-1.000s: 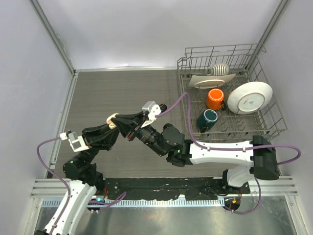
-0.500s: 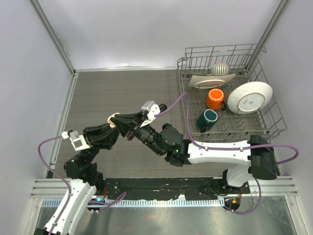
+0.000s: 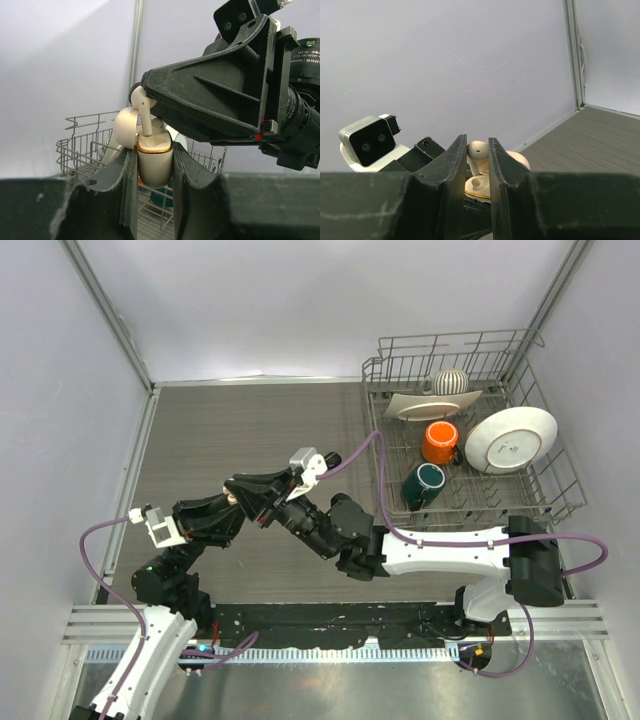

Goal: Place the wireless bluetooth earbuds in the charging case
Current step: Place the earbud in the charging case.

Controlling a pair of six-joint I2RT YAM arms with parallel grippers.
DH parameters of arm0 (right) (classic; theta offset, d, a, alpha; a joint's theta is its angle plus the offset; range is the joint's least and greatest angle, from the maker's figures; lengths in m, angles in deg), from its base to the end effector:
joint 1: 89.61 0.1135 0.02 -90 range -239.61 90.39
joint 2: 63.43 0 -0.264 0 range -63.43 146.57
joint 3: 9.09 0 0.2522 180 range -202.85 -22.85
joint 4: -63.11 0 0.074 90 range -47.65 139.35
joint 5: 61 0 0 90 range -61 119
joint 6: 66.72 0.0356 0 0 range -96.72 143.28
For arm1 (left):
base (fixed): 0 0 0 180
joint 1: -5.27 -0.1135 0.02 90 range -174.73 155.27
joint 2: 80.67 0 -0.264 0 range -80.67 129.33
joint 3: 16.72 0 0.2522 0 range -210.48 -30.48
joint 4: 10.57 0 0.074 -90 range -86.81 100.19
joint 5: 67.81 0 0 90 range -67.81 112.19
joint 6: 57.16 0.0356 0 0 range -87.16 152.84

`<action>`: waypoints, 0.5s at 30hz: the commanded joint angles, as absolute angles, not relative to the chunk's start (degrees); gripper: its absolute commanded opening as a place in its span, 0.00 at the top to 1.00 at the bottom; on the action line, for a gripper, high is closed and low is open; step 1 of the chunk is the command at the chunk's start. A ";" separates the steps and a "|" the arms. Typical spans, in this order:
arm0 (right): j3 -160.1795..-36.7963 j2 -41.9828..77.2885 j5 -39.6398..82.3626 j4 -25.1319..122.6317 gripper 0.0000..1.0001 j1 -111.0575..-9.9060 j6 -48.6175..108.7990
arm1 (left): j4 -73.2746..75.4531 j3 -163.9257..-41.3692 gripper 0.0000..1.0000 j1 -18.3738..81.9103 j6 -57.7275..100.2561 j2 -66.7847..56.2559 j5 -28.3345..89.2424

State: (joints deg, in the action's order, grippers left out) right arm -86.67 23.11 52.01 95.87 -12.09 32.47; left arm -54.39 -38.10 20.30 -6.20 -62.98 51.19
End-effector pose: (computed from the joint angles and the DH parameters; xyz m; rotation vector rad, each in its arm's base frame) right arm 0.0894 0.3396 0.3808 -0.3655 1.2087 1.0910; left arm 0.0836 -0.0403 0.2875 0.3378 0.8519 -1.0679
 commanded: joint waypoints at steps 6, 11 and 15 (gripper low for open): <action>-82.09 23.32 55.28 93.47 0.99 -12.27 31.45 | -62.99 -41.20 0.99 20.65 -7.14 -64.94 49.26; -81.65 23.49 55.11 93.64 0.99 -12.18 31.62 | -63.52 -41.55 0.99 20.74 -7.32 -64.41 49.17; -81.83 23.93 54.84 94.17 0.99 -11.83 31.63 | -64.22 -41.47 0.99 20.65 -7.67 -63.71 49.44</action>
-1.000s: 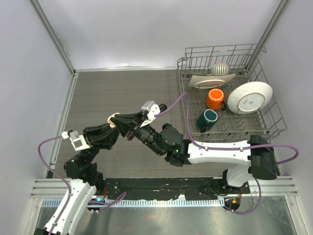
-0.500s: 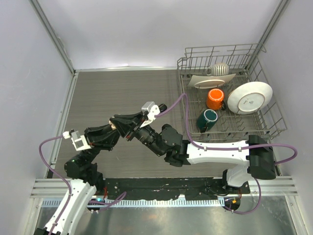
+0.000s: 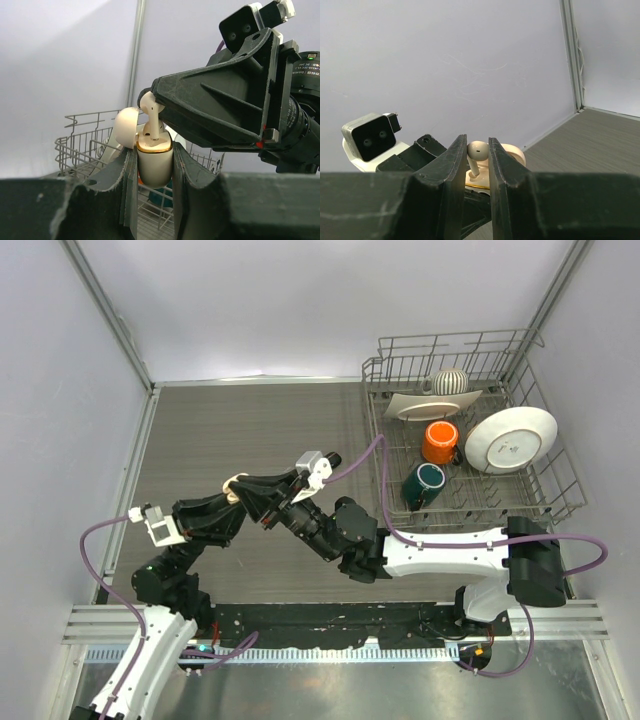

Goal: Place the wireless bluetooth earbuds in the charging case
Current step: Place the earbud in the charging case.

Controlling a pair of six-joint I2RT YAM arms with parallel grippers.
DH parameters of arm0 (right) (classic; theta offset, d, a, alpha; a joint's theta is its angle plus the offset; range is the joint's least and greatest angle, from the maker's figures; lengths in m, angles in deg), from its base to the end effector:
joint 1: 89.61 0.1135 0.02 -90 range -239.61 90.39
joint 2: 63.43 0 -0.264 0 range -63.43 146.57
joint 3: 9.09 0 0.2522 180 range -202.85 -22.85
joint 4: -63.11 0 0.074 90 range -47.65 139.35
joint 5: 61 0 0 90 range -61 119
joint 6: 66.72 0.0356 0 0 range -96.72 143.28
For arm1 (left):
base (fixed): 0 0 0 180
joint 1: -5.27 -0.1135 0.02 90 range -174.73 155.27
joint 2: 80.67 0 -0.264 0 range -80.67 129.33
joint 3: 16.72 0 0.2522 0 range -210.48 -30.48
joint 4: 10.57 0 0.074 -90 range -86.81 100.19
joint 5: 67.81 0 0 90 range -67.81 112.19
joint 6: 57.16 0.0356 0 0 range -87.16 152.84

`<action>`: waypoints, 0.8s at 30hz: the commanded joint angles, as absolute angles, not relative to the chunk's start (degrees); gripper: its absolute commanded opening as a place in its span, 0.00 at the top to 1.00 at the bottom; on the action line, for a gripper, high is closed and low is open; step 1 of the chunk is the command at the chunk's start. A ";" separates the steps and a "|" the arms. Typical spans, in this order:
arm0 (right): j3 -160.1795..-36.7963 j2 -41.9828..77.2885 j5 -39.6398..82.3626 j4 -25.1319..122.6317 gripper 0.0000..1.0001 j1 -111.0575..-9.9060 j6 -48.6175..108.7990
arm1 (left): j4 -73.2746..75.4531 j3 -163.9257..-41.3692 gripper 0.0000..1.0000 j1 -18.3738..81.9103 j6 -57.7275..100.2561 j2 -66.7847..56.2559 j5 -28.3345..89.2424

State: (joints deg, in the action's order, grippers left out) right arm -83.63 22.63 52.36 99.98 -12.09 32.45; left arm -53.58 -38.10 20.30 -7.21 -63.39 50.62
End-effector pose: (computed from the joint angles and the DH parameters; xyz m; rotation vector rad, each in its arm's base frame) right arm 0.0884 0.3342 0.3722 -0.3431 1.1902 1.1001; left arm 0.0836 -0.0400 0.2871 0.3188 0.8615 -1.0822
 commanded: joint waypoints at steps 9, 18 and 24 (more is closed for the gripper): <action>-81.74 25.25 56.25 96.10 0.99 -11.12 29.96 | -65.36 -41.20 0.98 20.74 -7.76 -62.57 48.91; -81.56 26.66 56.77 97.69 0.99 -10.33 28.90 | -65.54 -40.06 0.94 20.74 -7.59 -62.74 48.21; -80.95 26.48 56.95 97.60 0.99 -10.16 28.72 | -64.58 -39.00 0.89 20.65 -6.62 -63.09 47.51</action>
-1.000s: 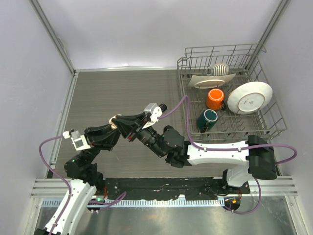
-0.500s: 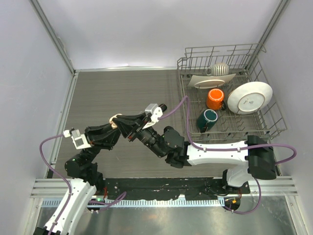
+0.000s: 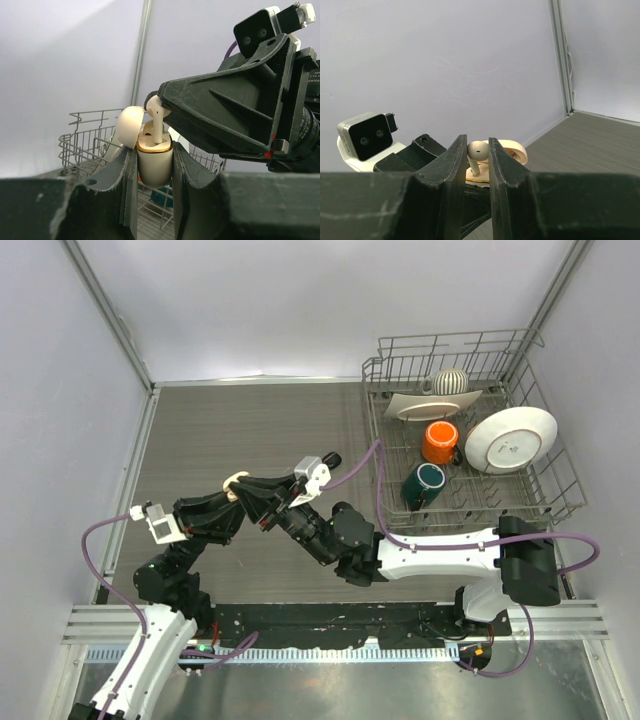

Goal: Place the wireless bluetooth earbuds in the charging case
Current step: Place the earbud in the charging case.

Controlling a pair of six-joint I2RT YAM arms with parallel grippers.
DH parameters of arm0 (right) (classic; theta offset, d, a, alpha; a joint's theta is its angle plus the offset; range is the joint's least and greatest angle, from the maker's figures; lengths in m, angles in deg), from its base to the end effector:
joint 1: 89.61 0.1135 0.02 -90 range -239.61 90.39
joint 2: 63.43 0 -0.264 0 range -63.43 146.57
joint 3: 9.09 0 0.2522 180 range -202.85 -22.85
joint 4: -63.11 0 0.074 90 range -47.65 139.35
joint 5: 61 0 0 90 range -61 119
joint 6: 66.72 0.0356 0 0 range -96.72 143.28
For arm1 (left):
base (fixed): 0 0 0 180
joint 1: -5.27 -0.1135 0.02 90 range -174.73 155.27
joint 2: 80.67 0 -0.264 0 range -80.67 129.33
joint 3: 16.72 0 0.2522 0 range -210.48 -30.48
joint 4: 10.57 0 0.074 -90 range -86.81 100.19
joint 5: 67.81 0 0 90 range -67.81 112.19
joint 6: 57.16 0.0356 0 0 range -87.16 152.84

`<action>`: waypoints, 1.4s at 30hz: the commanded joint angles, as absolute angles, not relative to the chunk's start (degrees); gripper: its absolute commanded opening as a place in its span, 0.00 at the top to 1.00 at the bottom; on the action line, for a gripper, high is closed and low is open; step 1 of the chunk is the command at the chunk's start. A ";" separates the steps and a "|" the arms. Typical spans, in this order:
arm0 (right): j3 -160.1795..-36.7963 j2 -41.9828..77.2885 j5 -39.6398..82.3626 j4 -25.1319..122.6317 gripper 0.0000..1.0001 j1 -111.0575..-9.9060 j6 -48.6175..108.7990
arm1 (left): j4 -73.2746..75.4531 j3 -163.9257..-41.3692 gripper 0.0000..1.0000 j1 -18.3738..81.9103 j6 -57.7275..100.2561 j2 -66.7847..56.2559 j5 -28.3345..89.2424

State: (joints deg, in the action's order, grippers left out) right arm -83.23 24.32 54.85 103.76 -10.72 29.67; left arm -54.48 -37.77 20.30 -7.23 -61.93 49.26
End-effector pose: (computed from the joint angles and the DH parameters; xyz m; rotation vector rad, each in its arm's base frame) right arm 0.0825 0.3397 0.3662 -0.3289 1.1699 1.0667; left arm 0.0877 -0.0403 0.2848 0.2905 0.8730 -1.0771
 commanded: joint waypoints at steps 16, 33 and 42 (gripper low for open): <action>-80.25 27.36 57.48 96.89 0.99 -9.80 27.32 | -63.61 -40.50 0.90 20.74 -4.95 -63.00 49.44; -82.27 22.79 53.17 83.10 0.84 -9.98 29.96 | -60.18 -41.11 0.91 20.65 -1.61 -64.67 49.97; -83.32 21.74 52.29 81.60 0.59 -9.89 30.66 | -59.56 -41.46 0.92 20.74 -1.61 -65.11 50.32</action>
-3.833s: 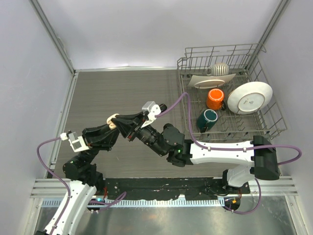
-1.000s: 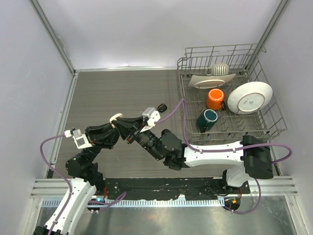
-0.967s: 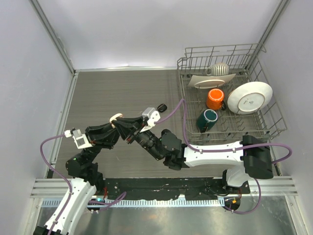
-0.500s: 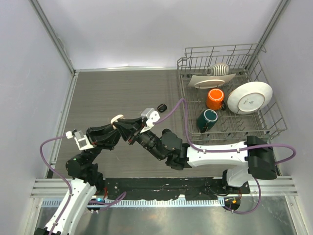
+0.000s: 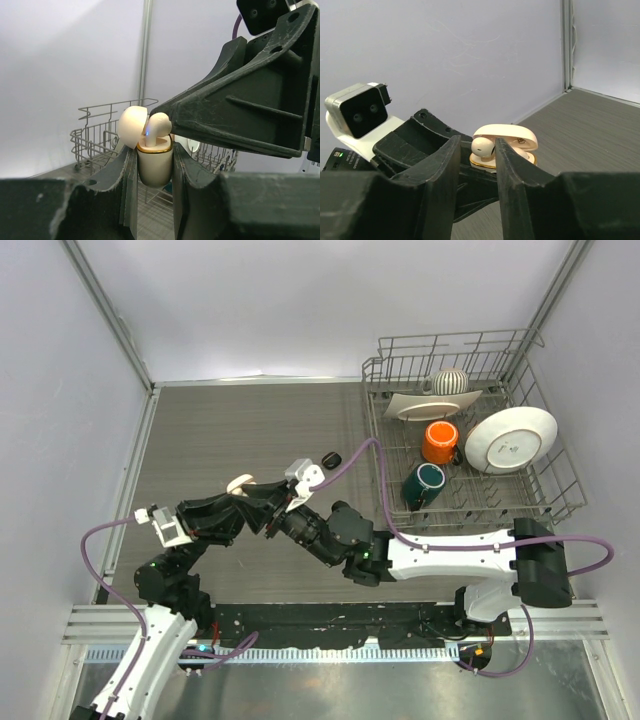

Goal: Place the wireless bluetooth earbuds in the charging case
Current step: Place the earbud in the charging case.

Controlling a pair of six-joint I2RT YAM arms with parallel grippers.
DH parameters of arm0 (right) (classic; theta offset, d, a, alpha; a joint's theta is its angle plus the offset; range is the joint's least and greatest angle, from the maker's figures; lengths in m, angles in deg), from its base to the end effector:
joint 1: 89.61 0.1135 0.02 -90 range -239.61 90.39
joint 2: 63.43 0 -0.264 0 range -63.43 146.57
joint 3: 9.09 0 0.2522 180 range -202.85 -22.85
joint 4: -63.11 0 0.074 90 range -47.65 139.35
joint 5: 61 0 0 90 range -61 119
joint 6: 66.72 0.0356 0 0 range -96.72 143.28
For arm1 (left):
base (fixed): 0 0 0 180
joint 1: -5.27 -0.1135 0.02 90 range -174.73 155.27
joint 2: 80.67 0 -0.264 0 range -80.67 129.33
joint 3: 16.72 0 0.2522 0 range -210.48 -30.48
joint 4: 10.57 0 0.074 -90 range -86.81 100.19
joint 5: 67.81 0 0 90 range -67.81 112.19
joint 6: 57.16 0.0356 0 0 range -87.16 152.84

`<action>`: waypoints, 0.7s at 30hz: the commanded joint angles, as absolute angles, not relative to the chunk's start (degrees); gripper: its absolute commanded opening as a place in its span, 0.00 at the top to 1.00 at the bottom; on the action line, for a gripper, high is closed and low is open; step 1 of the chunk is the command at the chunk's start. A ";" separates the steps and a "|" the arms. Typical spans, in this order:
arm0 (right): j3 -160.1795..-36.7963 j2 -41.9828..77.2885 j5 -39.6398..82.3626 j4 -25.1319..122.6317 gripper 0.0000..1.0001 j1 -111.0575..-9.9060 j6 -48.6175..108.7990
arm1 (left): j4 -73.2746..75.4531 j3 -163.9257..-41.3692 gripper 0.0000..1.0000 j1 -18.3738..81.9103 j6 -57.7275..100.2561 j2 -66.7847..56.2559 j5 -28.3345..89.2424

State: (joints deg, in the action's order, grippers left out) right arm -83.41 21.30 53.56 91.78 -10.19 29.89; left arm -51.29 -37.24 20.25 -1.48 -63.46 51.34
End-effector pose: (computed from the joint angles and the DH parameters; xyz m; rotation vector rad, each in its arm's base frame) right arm 0.0779 0.3362 0.3641 -0.4543 1.2722 1.0145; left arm 0.0874 -0.0413 0.2792 0.3578 0.8929 -1.0002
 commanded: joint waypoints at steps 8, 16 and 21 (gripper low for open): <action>-85.34 20.42 51.94 79.76 0.56 -10.42 32.32 | -59.21 -41.55 0.92 20.74 -1.87 -65.11 51.11; -87.01 16.20 46.07 79.58 0.48 -11.91 34.00 | -56.58 -41.46 0.92 20.74 -1.00 -66.17 51.29; -88.42 14.53 42.37 78.44 0.47 -12.96 35.40 | -55.52 -41.46 0.92 20.74 -0.55 -66.52 51.11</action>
State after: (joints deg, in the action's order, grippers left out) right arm -85.77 16.78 45.03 81.42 -11.59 33.91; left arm -50.98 -38.03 20.38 -1.18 -65.60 51.67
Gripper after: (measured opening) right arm 0.520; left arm 0.281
